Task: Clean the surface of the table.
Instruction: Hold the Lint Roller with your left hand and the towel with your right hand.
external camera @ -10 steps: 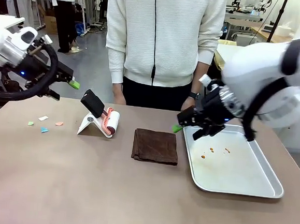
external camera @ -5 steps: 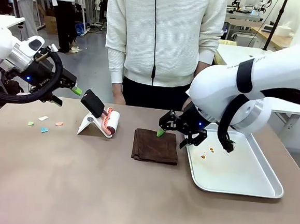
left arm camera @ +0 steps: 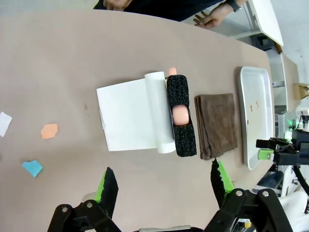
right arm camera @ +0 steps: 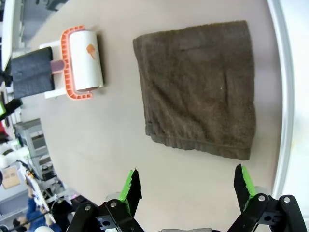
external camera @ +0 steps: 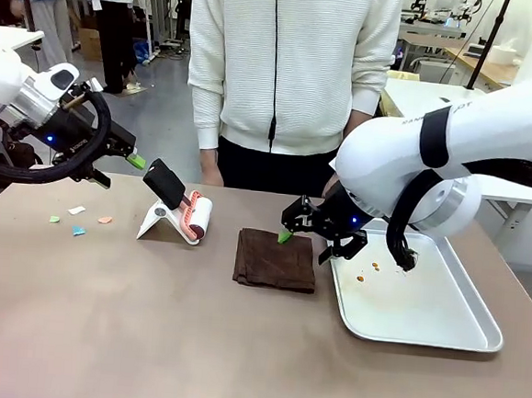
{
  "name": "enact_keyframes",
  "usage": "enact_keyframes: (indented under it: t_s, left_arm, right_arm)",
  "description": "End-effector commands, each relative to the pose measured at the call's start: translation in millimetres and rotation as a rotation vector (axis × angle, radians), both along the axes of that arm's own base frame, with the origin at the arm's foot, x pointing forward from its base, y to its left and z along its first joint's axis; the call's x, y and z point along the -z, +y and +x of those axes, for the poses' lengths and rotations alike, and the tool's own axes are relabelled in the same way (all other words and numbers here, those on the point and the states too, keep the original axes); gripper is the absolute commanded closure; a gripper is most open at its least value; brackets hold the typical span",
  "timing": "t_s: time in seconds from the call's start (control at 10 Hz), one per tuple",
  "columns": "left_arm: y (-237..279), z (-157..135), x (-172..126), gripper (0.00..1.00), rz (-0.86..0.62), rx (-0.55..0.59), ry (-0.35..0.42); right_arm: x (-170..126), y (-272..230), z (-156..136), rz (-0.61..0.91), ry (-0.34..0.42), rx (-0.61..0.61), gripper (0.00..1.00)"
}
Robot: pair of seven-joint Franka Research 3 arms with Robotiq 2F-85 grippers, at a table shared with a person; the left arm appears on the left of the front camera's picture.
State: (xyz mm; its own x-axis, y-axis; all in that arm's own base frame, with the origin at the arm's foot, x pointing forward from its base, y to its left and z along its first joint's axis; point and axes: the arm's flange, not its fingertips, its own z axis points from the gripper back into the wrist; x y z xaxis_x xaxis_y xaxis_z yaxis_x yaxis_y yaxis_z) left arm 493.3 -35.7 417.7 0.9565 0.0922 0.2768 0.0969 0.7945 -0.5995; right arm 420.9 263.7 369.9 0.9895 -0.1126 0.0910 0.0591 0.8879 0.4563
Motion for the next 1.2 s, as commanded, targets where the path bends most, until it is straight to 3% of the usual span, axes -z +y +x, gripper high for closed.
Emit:
enact_keyframes:
  t_s: [0.0, 0.2, 0.5, 0.9, 1.1]
  left_arm:
    - [-5, 14, 0, 0.00, -0.021, -0.060, 0.012]
    - [-10, 36, 2, 0.00, -0.055, -0.086, 0.025]
    - [-24, 60, 18, 0.00, -0.076, 0.002, 0.056]
    - [-32, 72, 30, 0.00, -0.108, 0.033, 0.074]
    - [-32, 72, 33, 0.00, -0.118, 0.041, 0.077]
  right_arm:
    - [2, 3, 19, 0.029, 0.025, -0.040, 0.00]
    - [16, 6, 70, -0.016, 0.058, -0.073, 0.00]
    - [36, 15, 105, -0.101, 0.116, -0.085, 0.00]
    - [64, 20, 108, -0.207, 0.151, 0.020, 0.00]
    - [64, 26, 103, -0.232, 0.154, 0.005, 0.00]
